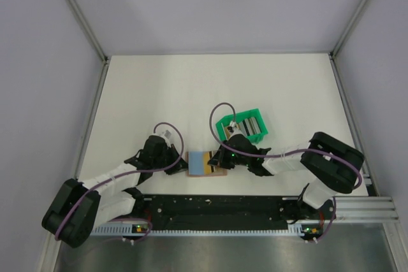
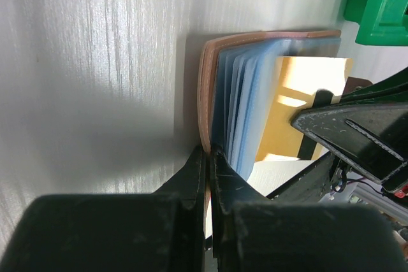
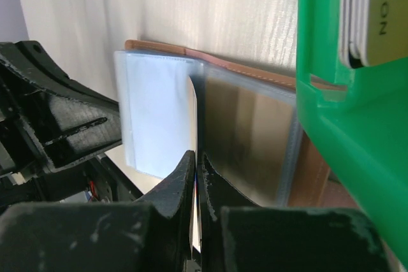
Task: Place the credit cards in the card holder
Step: Insert the credit card into the card slot.
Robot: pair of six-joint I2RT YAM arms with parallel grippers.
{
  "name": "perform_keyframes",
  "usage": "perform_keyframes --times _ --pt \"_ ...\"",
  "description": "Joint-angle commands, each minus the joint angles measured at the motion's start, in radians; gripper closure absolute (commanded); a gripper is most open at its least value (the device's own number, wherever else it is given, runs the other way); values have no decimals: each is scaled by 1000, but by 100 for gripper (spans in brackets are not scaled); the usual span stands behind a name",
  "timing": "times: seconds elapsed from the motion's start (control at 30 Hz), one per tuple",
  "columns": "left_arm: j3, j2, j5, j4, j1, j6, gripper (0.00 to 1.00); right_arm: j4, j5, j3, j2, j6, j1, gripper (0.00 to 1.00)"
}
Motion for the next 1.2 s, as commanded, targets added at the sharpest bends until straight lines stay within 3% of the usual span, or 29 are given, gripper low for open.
perform_keyframes --times 0.0,0.23,0.47,1.17 --pt "-28 15 -37 0 -1 6 100 -27 -6 -6 38 3 -12 100" --pt "-35 18 -40 8 -1 3 100 -30 3 1 47 15 -7 100" --pt "-34 27 -37 9 -2 4 100 88 2 -23 41 26 -7 100" --pt "-26 30 -34 8 -1 6 100 -13 -10 43 102 84 -6 100"
